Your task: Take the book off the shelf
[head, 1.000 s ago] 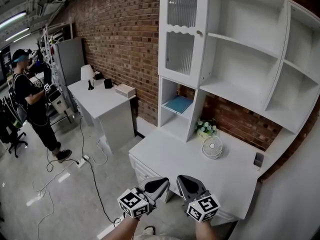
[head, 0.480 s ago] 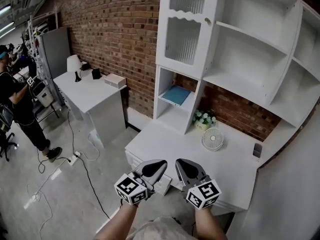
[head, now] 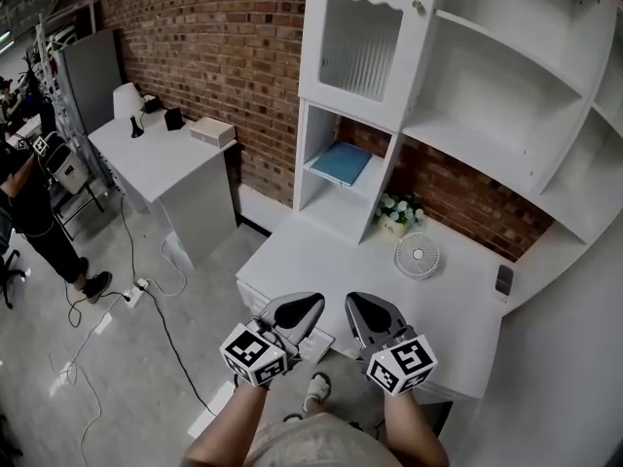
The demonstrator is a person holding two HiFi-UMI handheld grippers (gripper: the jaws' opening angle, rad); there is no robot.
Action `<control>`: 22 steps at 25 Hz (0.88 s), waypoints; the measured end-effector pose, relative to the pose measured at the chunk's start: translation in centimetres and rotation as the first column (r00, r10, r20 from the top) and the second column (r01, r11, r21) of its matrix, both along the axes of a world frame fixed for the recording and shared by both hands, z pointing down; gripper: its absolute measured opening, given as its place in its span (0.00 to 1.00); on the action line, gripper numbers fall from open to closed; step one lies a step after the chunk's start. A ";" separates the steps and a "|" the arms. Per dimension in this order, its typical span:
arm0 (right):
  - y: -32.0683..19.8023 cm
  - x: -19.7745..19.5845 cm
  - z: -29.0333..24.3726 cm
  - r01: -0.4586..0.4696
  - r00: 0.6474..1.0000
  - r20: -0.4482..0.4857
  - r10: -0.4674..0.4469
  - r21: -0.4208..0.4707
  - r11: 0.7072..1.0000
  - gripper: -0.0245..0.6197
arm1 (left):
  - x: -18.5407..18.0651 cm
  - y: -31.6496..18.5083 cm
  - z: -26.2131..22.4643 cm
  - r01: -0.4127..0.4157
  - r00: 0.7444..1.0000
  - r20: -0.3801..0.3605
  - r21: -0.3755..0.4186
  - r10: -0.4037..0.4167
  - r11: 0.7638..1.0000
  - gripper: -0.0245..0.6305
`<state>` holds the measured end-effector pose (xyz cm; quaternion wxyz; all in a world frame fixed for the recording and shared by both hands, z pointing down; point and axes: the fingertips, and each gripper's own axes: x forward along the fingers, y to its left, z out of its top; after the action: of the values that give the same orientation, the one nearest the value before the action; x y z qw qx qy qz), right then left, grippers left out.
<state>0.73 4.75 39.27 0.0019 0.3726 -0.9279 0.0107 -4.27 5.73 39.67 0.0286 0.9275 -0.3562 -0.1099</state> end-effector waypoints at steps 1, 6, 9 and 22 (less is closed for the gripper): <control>-0.7 0.0 0.1 0.001 1.000 0.000 -0.001 0.000 1.000 0.06 | 0.1 -0.7 0.1 -0.001 1.000 0.002 -0.002 0.001 1.000 0.06; -4.8 0.8 0.6 -0.001 1.000 0.004 0.001 -0.005 1.000 0.07 | 0.9 -4.7 0.3 -0.011 1.000 0.027 -0.006 0.011 1.000 0.06; -7.9 1.5 0.7 -0.007 1.000 0.020 0.007 -0.013 1.000 0.07 | 1.6 -7.7 -0.1 -0.021 0.999 0.035 -0.001 0.021 1.000 0.06; -17.1 3.0 1.4 0.011 0.999 0.042 -0.009 -0.031 0.999 0.07 | 4.9 -16.9 0.7 -0.054 0.994 0.089 -0.019 0.056 0.998 0.06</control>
<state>3.69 -12.33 40.71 -0.0118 0.3675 -0.9294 0.0332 0.63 -11.18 40.41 0.0234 0.9407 -0.3324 -0.0644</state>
